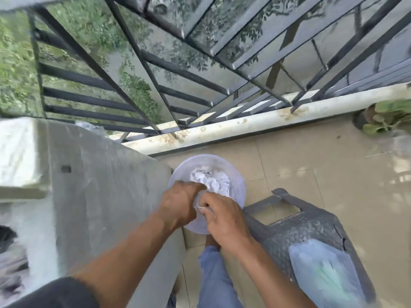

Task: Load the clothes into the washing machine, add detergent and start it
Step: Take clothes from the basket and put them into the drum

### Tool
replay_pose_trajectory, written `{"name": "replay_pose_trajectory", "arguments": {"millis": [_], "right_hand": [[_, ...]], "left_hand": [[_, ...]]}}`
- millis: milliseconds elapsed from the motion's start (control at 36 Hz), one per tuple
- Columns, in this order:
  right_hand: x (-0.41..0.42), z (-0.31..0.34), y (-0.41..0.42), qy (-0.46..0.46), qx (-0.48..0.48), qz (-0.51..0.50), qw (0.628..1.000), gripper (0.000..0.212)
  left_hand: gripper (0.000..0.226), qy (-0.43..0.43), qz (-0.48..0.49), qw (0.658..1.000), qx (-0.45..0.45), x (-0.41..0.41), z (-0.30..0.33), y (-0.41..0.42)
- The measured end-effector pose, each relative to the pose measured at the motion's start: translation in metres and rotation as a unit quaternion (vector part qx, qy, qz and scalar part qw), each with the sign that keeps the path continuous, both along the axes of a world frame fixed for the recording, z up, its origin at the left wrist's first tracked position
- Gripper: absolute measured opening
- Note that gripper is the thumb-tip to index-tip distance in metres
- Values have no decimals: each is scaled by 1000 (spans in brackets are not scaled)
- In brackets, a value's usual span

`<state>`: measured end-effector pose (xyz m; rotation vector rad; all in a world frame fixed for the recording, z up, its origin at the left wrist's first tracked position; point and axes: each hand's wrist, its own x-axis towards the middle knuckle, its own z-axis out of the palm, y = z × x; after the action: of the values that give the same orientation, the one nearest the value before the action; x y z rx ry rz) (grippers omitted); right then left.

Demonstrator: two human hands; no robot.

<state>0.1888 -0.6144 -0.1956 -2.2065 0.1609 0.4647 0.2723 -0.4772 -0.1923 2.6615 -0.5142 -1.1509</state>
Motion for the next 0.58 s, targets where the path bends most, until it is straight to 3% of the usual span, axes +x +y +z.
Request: {"name": "replay_pose_trajectory", "arguments": {"millis": [111,167,306,583], "right_hand": [[-2,69,-1,-44,21,-22,999,15],[-2,102,-1,-82,41,-54,994,20],[-4,177,-2,-183,80,-109,974,7],[-36,243,10,-239,78,-158,955,22]], "left_hand": [[34,-83,-32,996,-5,11,65,16],[28,-90,-17,995,-34,18,98,24],[28,-73,48,986,-142,29,188,47],[14,-63,98,916,-383,-3,324,55]]}}
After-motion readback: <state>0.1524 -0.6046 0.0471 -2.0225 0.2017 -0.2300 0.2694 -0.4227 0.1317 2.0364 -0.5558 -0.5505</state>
